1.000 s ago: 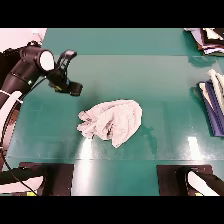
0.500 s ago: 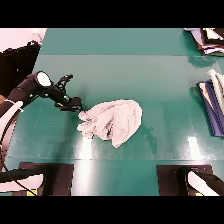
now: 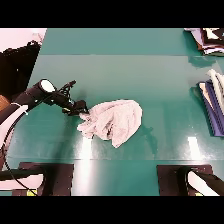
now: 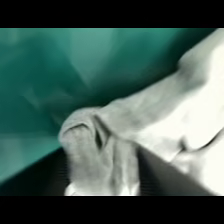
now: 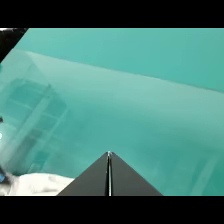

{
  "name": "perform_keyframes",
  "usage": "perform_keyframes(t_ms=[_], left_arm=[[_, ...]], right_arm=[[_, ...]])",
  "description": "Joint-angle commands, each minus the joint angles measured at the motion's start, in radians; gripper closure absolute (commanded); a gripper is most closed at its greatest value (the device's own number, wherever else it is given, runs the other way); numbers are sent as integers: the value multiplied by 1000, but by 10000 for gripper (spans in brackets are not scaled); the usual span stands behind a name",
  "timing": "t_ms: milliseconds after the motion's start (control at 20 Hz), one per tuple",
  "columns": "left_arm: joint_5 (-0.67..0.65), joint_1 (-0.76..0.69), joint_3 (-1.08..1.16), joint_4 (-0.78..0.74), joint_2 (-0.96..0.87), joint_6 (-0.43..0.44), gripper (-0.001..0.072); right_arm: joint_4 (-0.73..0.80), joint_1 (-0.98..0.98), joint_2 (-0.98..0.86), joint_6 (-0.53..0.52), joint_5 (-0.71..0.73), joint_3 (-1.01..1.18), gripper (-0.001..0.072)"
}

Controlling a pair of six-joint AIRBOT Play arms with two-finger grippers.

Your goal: Fold the shirts.

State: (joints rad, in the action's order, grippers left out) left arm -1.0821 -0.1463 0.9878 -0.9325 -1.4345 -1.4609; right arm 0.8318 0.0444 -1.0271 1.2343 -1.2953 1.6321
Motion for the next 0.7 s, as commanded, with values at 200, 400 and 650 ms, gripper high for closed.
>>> perform_keyframes(t_ms=[200, 400, 650], left_arm=[[-5, 1, 213, -31, 8, 29, 681], [-7, 1, 348, -109, 74, 29, 681], [-18, 1, 368, -109, 86, 29, 680]], right_arm=[[10, -1, 18, 0, -124, -184, 696], [2, -4, 15, 18, -52, -552, 547], [-7, -169, -164, 15, 146, -869, 198]])
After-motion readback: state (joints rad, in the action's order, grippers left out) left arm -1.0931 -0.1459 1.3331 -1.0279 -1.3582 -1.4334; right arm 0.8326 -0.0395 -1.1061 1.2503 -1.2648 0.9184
